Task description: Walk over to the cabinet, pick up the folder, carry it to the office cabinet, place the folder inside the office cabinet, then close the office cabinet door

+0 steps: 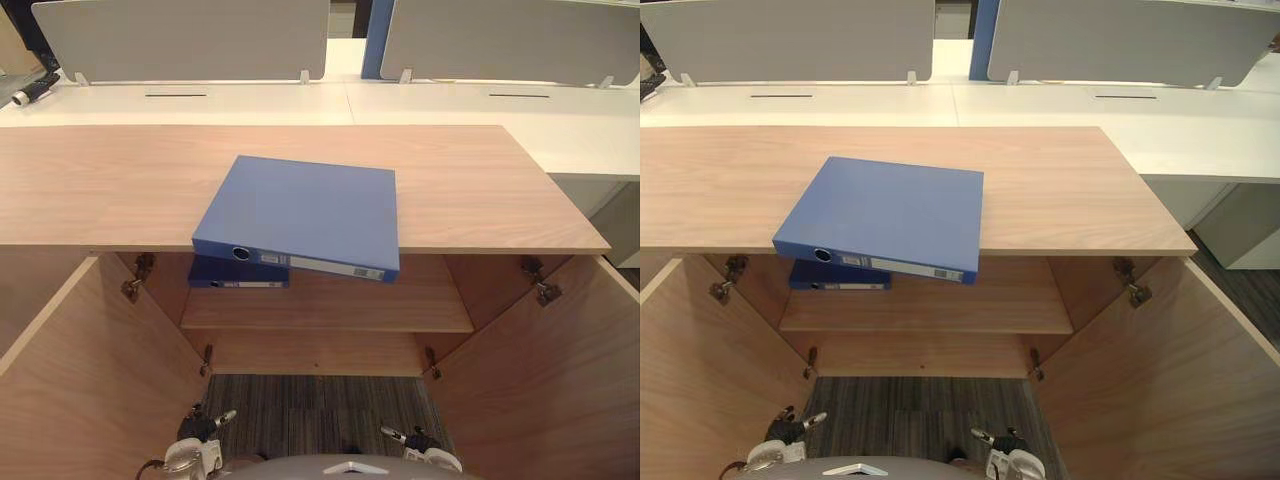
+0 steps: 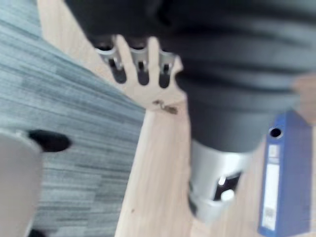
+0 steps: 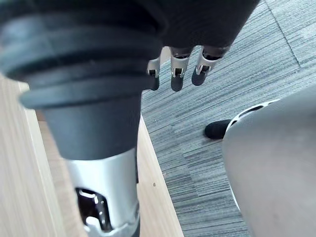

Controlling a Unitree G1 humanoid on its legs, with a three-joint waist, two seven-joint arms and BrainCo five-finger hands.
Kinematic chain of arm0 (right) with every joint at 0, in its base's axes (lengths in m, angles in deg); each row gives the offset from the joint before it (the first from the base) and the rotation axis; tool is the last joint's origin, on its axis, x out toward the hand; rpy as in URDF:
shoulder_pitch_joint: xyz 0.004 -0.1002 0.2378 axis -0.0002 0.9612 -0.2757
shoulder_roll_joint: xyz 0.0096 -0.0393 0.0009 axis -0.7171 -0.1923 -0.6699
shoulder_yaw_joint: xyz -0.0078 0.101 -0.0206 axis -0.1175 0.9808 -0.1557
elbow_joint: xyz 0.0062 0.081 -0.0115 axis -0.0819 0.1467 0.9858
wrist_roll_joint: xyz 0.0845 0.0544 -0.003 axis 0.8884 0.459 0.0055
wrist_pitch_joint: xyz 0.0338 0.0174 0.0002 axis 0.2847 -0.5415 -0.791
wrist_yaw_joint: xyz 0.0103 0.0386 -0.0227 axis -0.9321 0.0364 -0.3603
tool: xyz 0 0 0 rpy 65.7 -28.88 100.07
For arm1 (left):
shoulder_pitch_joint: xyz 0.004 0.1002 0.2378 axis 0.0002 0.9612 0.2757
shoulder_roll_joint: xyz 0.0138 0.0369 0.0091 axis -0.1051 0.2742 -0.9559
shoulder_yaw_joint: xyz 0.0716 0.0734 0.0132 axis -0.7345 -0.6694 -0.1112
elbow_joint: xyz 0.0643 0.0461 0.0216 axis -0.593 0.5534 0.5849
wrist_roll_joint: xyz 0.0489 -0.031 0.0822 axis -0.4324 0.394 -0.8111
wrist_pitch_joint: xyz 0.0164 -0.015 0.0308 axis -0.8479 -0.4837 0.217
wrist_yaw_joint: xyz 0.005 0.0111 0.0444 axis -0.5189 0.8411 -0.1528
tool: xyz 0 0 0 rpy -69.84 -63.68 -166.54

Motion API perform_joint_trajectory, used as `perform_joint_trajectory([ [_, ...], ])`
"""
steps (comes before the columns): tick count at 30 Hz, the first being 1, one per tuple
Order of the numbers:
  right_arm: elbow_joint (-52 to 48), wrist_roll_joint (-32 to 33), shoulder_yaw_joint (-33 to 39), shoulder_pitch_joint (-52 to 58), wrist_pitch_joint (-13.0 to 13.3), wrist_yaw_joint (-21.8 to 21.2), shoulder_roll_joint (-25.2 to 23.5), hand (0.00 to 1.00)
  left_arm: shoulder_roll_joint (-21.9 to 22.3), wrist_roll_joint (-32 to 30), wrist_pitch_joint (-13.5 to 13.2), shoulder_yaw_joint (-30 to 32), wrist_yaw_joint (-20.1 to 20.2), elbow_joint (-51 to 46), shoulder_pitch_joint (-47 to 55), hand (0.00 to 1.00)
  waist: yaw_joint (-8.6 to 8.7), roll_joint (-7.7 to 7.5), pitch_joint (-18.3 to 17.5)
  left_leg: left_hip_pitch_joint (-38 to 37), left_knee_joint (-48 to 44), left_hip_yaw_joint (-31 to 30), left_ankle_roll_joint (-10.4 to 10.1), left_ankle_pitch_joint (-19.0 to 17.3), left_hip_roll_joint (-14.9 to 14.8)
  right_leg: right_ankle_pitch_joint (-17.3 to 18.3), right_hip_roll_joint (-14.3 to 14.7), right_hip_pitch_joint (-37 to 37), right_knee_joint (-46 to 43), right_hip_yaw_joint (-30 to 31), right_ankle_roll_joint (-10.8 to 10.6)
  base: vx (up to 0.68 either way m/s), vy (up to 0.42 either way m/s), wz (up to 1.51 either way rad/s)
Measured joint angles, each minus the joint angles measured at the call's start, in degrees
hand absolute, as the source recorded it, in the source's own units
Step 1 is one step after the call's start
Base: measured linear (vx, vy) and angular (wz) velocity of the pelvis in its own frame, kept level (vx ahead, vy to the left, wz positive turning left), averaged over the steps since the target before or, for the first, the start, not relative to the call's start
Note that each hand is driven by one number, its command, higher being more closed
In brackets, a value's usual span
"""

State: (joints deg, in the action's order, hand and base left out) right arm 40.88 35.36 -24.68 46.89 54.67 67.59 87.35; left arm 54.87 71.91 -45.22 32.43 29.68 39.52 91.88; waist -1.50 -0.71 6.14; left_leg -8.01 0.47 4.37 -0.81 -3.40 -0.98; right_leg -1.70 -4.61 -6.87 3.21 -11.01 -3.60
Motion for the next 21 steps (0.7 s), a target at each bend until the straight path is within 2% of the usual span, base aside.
perform_joint_trajectory([
  [6, -2.59, -0.62, -0.71, 1.70, 0.98, 1.00, 0.34, 0.00, -1.91, -3.58, -1.71, 0.42, -4.44, -22.24, 5.16, 0.00, -0.10, 0.15, -0.03, -0.12, 0.65, -1.53, -0.20, 0.17, -0.12, 0.11, 0.56, -0.06, -0.08, 0.35, 0.07, 0.03, -0.002, -0.02],
  [10, -4.09, -1.01, -0.74, 2.83, 1.20, 2.01, 0.28, 0.00, -1.79, -6.70, -2.42, 0.39, -6.78, -31.94, 6.75, 0.00, -0.26, 0.08, -0.05, -0.44, 0.72, -2.73, 0.19, 0.42, -0.10, 0.39, 0.67, -0.59, -0.48, -0.75, 0.16, 0.09, 0.002, 0.14],
  [12, -4.18, -1.03, -0.92, 3.09, 1.19, 2.00, 0.21, 0.00, -1.82, -9.08, -2.72, 0.16, -7.46, -38.54, 7.71, 0.00, -0.86, -0.01, 0.02, -1.22, 0.73, -2.90, 0.14, 0.36, -0.11, 0.73, 0.67, -1.42, -0.48, -0.87, 0.30, 0.07, 0.006, 0.06],
  [21, -6.20, -1.06, -2.38, 3.96, 1.19, 1.96, -0.32, 0.00, -1.96, -12.68, -5.47, -2.92, -8.53, -54.42, 9.16, 0.00, -1.35, 0.05, -0.06, -2.22, 0.57, -3.90, 0.24, 0.30, -0.28, 2.07, 0.49, -1.97, -2.83, -1.38, 0.46, -0.05, -0.006, 0.04],
])
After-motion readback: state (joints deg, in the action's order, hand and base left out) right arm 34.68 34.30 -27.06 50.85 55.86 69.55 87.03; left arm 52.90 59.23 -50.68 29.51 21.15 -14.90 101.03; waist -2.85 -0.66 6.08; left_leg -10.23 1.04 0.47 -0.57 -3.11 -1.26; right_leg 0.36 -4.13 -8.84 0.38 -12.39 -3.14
